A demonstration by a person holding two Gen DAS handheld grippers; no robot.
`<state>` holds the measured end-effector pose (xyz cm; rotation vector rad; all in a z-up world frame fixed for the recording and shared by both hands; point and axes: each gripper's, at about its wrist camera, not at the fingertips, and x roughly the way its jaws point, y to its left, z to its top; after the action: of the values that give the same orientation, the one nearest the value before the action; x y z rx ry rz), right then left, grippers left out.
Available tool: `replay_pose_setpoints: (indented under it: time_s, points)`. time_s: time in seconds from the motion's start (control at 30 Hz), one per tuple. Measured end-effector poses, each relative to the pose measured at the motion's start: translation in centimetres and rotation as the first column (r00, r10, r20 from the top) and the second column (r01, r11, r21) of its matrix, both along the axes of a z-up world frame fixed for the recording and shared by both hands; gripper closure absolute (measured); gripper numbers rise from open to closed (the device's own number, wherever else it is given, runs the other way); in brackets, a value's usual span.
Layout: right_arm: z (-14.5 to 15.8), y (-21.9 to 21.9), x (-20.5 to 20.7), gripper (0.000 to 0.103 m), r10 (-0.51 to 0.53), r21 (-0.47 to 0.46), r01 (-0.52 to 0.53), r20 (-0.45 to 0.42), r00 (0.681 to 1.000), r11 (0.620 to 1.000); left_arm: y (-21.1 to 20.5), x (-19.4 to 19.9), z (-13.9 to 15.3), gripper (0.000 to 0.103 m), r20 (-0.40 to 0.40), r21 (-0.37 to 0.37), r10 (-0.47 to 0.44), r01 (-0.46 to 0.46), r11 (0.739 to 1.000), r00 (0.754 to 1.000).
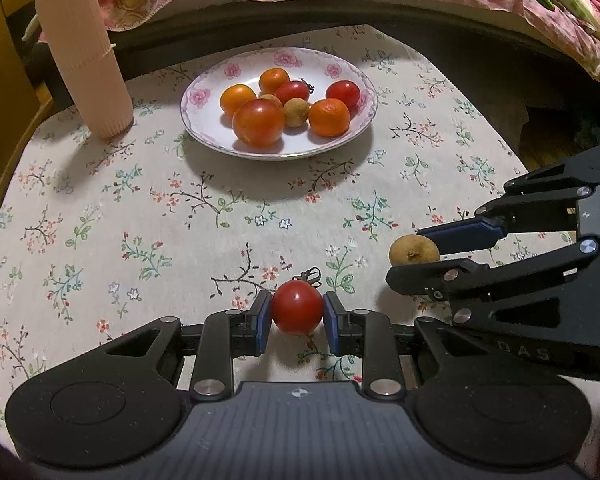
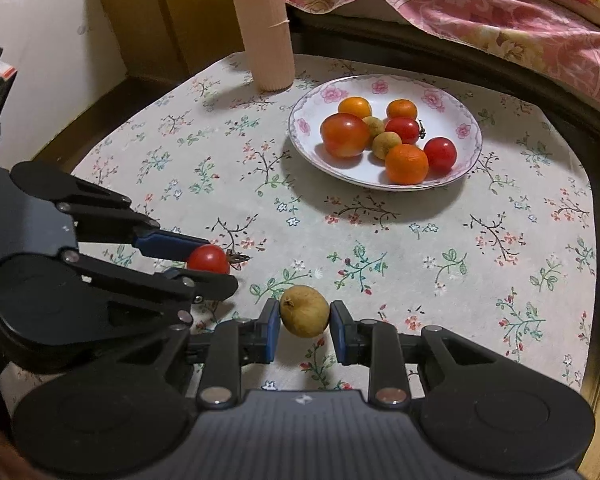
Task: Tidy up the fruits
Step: 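Lift the cherry tomato and brown fruit above the table with both tools, then carry the cherry tomato and brown fruit over the white plate with both tools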
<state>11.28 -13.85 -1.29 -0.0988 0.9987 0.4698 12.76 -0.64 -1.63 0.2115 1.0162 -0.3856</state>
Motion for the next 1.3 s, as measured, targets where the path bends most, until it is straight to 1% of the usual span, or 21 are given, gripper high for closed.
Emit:
replay_pose_setpoints:
  time_s: [0.3, 0.9, 1.1, 1.3]
  points:
    - [0.3, 0.0, 0.2, 0.069, -0.007, 0.017, 0.007, 0.009, 1.000, 1.000, 0.0, 0.8, 0.8, 0.068, 0.015, -0.024, 0.020, -0.020, 1.000, 1.000]
    - [0.9, -0.5, 0.7, 0.069, -0.054, 0.036, 0.053, 0.033, 0.998, 0.998, -0.4, 1.8, 1.7, 0.070, 0.041, -0.040, 0.033, -0.032, 0.999, 0.999]
    - [1.6, -1.0, 1.5, 0.069, -0.075, 0.037, 0.073, 0.058, 0.996, 0.997, -1.0, 2.8, 2.4, 0.070, 0.073, -0.035, 0.028, -0.026, 0.999, 0.997]
    - [2.7, -1.6, 3.7, 0.069, -0.098, 0.029, 0.096, 0.101, 0.990, 0.995, -1.8, 5.1, 3.7, 0.070, 0.113, -0.046, 0.038, -0.033, 0.998, 0.993]
